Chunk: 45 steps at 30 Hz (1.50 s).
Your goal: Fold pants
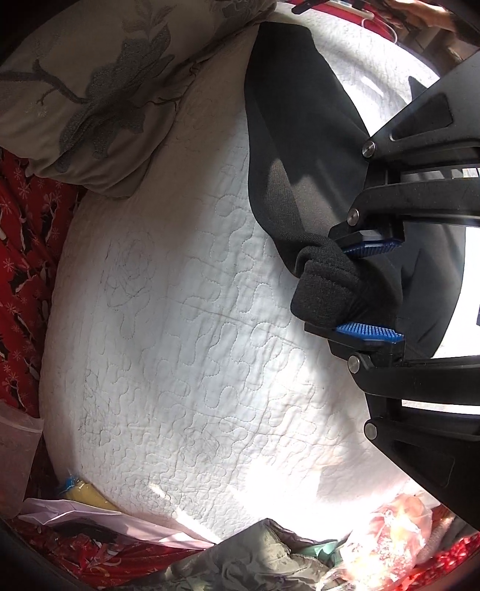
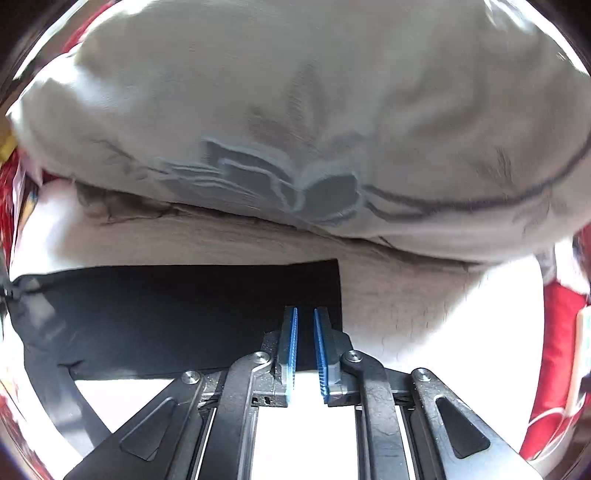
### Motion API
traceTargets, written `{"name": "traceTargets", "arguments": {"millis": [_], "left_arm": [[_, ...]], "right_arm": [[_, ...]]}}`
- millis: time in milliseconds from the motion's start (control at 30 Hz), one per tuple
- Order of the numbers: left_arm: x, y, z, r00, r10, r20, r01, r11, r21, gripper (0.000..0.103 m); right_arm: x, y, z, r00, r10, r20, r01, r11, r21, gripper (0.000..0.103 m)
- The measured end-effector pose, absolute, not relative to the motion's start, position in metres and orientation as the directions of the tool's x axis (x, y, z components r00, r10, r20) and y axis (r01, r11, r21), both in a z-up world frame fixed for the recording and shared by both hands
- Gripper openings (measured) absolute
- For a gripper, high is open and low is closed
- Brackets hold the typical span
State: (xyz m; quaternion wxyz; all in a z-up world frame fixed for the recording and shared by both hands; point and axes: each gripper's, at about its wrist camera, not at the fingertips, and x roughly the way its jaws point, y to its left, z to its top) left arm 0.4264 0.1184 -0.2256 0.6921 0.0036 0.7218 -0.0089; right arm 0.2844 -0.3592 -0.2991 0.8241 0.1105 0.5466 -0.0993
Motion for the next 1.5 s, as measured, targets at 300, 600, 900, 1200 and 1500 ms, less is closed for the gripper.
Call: {"name": "traceTargets", "arguments": {"millis": [300,600,900,1200,1500], "left_arm": [[0.435,0.100,-0.194,-0.063,-0.022,-0.998,-0.037,0.999,-0.020,0.030],[0.435,0.095,-0.194,-0.067,0.002,-0.998,-0.071,0.997,0.007,0.030],[0.428,0.088,-0.181,-0.056,0.010,-0.998,-0.075,0.997,0.014,0.030],[0.416,0.100,-0.153,-0.021,-0.043,-0.999,-0.099,0.994,-0.040,0.030],[0.389,0.111,-0.139,0.001,-0.054,-0.999,-0.052,0.997,-0.054,0.030]], "right_arm": [[0.313,-0.364,-0.342,0.410,-0.088,-0.908,0.300,0.953,0.043,0.050],[0.327,-0.350,-0.339,0.380,0.031,-0.925,0.117,0.990,0.081,0.005],[0.299,-0.336,-0.291,0.403,0.089,-0.911,0.025,0.994,0.108,0.004],[0.258,-0.338,-0.268,0.451,0.127,-0.883,0.015,0.989,0.150,0.004],[0.212,-0.343,-0.251,0.462,0.127,-0.878,0.099,0.976,0.194,0.009]]}}
